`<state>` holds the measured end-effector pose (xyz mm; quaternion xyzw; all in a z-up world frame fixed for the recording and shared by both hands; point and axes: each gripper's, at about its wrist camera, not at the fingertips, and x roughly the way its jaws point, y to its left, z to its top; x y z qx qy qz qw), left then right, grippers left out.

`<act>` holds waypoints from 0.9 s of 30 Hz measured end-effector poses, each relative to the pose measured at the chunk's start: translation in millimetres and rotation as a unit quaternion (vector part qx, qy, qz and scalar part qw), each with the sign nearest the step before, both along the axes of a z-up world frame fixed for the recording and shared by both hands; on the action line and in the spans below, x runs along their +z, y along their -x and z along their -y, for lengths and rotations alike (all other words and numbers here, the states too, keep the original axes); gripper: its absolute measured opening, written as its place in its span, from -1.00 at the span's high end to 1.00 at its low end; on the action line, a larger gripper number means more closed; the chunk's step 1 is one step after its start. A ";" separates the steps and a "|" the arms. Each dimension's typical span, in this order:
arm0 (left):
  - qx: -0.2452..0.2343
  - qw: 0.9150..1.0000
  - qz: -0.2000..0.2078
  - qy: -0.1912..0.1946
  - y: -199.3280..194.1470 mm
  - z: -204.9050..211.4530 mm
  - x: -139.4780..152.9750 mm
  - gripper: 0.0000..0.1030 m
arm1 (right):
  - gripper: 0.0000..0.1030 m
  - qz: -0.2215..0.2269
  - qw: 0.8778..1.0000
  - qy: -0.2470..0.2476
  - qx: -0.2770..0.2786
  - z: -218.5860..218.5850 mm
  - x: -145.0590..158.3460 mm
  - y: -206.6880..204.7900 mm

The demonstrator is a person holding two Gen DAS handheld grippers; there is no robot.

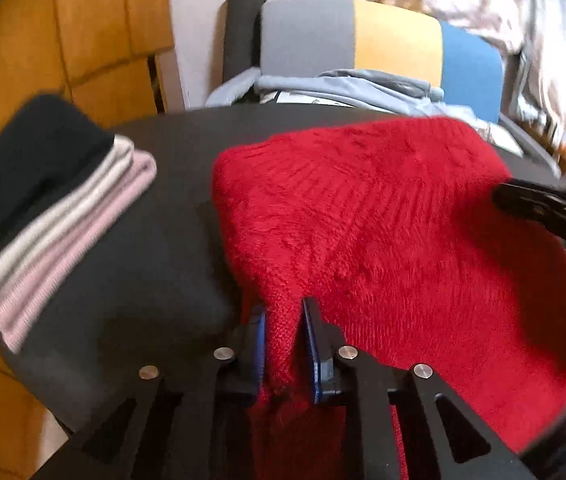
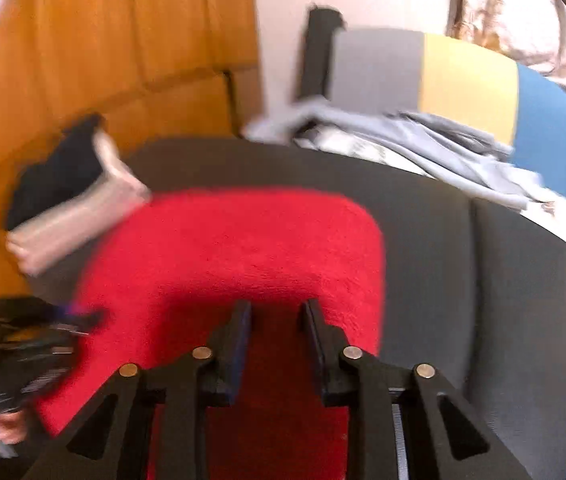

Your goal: Fold clothes

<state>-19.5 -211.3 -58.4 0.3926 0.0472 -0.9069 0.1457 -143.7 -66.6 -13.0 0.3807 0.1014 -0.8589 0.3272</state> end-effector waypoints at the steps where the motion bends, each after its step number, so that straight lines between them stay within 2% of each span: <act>1: -0.001 1.000 -0.002 0.012 0.0 -1.9 -2.7 0.55 | 0.49 0.022 0.999 0.034 -0.014 -7.2 -6.7 8.1; 2: -0.002 1.000 -0.004 0.024 0.1 -3.9 -5.3 0.55 | 0.49 0.047 0.996 0.073 -0.028 -15.4 -12.9 16.2; 5: -0.009 0.998 -0.010 0.056 -0.4 -8.3 -10.8 0.54 | 0.49 0.044 0.993 0.106 -0.018 -26.9 -15.5 14.8; 6: -0.014 0.998 -0.011 0.061 -0.9 -7.2 -7.3 0.50 | 0.49 0.037 0.994 0.102 -0.006 -29.7 -12.9 12.0; 7: -0.020 0.998 -0.011 0.066 -1.5 -5.9 -3.0 0.28 | 0.49 0.038 0.995 0.096 -0.003 -34.5 -8.2 9.5; 8: -0.017 0.997 -0.011 0.072 -4.7 -2.3 3.0 0.14 | 0.49 0.041 0.995 0.092 -0.017 -41.4 -0.8 5.8; 9: -0.005 0.997 -0.015 0.075 -9.8 2.9 10.6 -0.11 | 0.44 0.041 0.994 0.096 -0.042 -51.5 7.9 0.0; 10: 0.010 0.997 -0.020 0.076 -15.1 8.4 18.4 -0.18 | 0.44 0.038 0.991 0.112 -0.059 -62.6 14.9 -6.9; 11: 0.025 0.996 -0.032 0.074 -20.9 14.1 27.5 -0.18 | 0.44 0.037 0.988 0.137 -0.065 -74.7 20.5 -15.3; 13: 0.019 0.997 -0.051 0.053 -29.4 13.5 37.9 -0.17 | 0.44 0.045 0.982 0.169 -0.066 -91.5 24.7 -34.4; 15: 0.008 0.997 -0.070 0.030 -37.6 11.6 47.4 -0.18 | 0.44 0.058 0.981 0.178 -0.050 -95.8 22.0 -52.9; 17: -0.032 0.997 -0.071 0.030 -38.8 -4.9 45.7 -0.20 | 0.44 0.059 0.985 0.158 -0.025 -87.2 16.2 -66.4; 19: -0.065 0.995 -0.048 0.055 -34.2 -27.5 32.4 -0.20 | 0.44 0.051 0.991 0.120 -0.001 -71.2 8.6 -77.3; 21: -0.050 0.997 -0.003 0.059 -25.8 -31.6 9.6 -0.22 | 0.46 0.038 0.998 0.051 0.008 -58.3 -6.2 -88.8; 22: -0.035 0.999 0.012 0.035 -24.8 -23.5 -0.5 -0.27 | 0.46 0.039 0.999 0.003 0.003 -53.5 -20.2 -90.2; 23: -0.022 1.000 0.003 -0.007 -29.6 -10.6 -4.8 -0.35 | 0.47 0.040 0.999 0.013 0.001 -58.3 -23.8 -92.2; 24: -0.005 0.999 0.001 -0.033 -34.2 0.8 -7.2 -0.60 | 0.46 0.040 0.999 0.031 -0.001 -64.2 -26.2 -94.4; 25: 0.000 0.999 0.002 -0.045 -37.8 6.9 -7.8 -0.67 | 0.46 0.041 0.998 0.048 -0.003 -70.2 -28.6 -96.6; 27: 0.001 0.998 0.005 -0.064 -44.7 16.5 -8.0 -0.66 | 0.47 0.061 0.996 0.071 0.000 -76.8 -29.1 -95.4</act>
